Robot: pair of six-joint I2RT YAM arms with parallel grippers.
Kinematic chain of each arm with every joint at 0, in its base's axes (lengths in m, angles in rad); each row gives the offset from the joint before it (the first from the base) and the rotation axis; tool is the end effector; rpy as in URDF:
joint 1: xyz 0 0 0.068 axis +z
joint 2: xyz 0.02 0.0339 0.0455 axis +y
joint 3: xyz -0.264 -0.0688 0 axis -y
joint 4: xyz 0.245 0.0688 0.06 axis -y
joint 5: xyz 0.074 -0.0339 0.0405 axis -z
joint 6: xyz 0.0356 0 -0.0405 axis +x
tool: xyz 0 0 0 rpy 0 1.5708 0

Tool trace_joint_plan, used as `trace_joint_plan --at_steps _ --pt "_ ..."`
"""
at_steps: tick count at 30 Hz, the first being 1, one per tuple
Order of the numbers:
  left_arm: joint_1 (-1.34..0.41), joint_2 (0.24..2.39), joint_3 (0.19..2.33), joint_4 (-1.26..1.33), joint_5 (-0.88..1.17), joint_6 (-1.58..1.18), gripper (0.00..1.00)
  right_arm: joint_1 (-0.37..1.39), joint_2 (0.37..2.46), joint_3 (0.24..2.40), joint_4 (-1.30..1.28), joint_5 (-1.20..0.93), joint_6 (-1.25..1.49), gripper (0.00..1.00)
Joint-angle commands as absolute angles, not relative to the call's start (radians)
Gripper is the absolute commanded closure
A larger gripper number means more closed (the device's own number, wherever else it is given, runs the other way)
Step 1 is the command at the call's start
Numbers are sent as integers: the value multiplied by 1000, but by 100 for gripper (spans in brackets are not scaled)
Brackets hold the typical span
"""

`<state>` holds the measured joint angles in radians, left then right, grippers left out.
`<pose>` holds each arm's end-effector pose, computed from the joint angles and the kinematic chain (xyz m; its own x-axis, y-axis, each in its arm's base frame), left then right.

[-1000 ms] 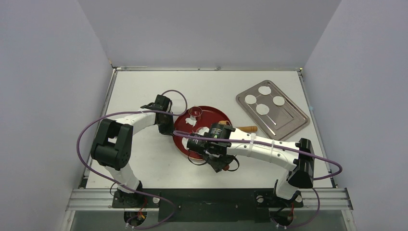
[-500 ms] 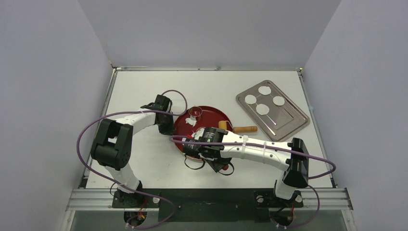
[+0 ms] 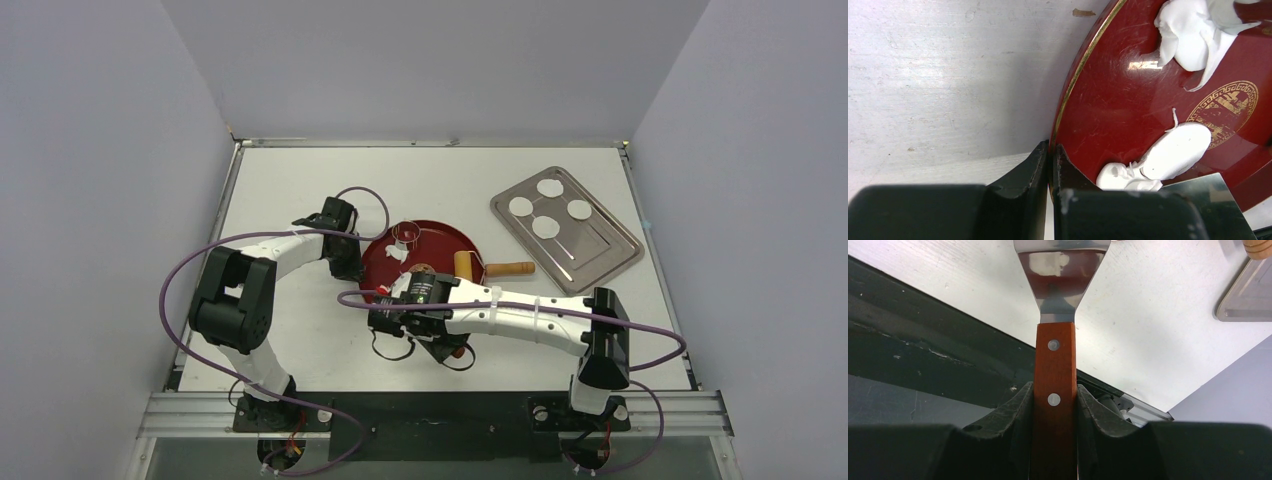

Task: Roll out the dumpling wrappers from the dough
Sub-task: Remove the dumpling wrapper from the work surface.

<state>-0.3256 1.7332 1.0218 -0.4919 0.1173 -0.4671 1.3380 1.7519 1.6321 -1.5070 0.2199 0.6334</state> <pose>0.3082 -0.1085 0.1575 -0.9505 -0.1511 -0.2716 -0.0789 0.9626 -0.2593 0.0795 0.3017 0.2949 -0.7494 -0.6568 -0.0838 -0.6313 0.7469 -0.2087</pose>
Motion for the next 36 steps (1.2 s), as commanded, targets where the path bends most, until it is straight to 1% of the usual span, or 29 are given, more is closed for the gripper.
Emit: trace_joint_plan --at_steps 1,11,36 --pt "-330 1718 1013 -468 132 -484 100 1347 1764 1682 -1465 261 618 100" --pt "-330 1717 1014 -468 133 -481 100 1348 1804 1743 -1463 314 596 100" --pt "-331 1726 1012 -462 140 -482 100 1335 1922 1950 -1472 332 474 100"
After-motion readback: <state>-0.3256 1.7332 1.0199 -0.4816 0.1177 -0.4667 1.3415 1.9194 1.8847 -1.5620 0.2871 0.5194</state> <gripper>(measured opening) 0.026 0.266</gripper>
